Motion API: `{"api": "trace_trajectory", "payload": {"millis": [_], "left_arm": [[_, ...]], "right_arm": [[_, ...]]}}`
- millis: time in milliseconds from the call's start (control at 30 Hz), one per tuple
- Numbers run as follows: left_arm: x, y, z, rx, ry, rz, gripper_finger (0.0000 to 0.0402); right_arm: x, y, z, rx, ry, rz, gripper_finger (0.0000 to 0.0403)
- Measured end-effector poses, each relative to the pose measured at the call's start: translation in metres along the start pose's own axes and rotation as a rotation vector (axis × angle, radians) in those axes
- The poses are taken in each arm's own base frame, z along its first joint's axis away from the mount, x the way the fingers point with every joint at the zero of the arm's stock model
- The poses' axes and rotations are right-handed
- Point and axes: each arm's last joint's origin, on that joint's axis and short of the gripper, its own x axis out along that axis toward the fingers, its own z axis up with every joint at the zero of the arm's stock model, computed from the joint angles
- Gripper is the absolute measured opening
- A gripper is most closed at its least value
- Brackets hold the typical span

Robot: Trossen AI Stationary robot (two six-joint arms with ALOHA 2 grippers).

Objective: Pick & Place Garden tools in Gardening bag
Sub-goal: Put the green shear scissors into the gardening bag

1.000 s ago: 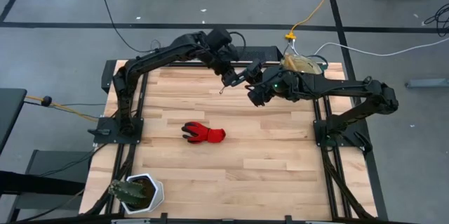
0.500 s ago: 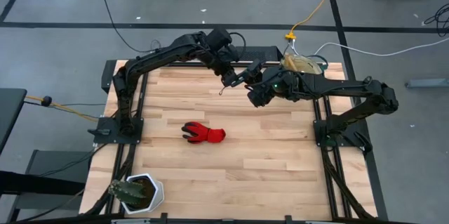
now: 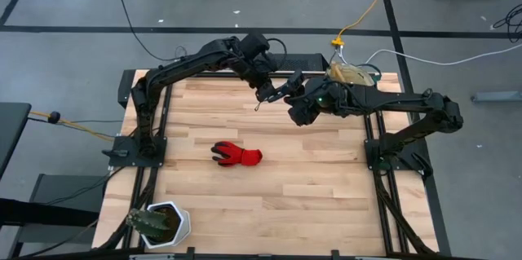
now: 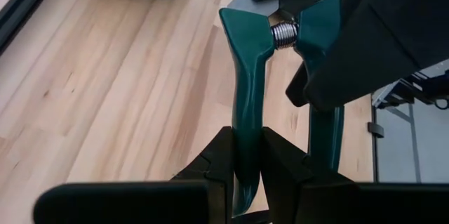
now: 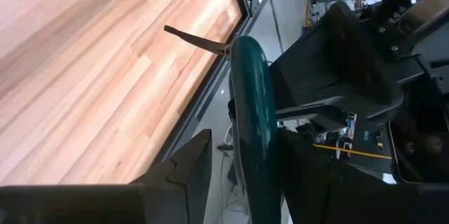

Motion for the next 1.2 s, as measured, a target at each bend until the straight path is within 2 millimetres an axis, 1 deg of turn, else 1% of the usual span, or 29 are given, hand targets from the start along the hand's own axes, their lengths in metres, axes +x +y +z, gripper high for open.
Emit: {"api": "trace_trajectory", "payload": {"millis": [500,600,800,933,1100,1200], "left_arm": [[0.0,-0.001,0.0003,0.0,0.0,-0.033,0.0053],[-0.0001,-0.0008,0.0003,0.0,0.0,-0.033,0.0053],[0.0,-0.0009,0.0001,-0.001,0.002,-0.029,0.0054],[0.0,-0.0009,0.0,-0.002,0.003,-0.029,0.0057],[0.0,-0.0009,0.0,-0.007,0.003,-0.029,0.0056],[0.0,-0.0009,0.0001,-0.009,0.002,-0.029,0.0069]], "right_arm": [[0.001,-0.0025,-0.0023,-0.004,0.008,-0.018,0.0151],[0.001,-0.0026,-0.0023,-0.004,0.008,-0.019,0.0134],[0.001,-0.003,-0.0022,0.007,0.007,-0.023,0.0084],[0.0009,-0.003,-0.0021,0.007,0.006,-0.023,0.006],[0.001,-0.0029,-0.0021,0.006,0.007,-0.022,0.0055],[0.001,-0.0029,-0.0021,0.004,0.007,-0.022,0.0056]]}}
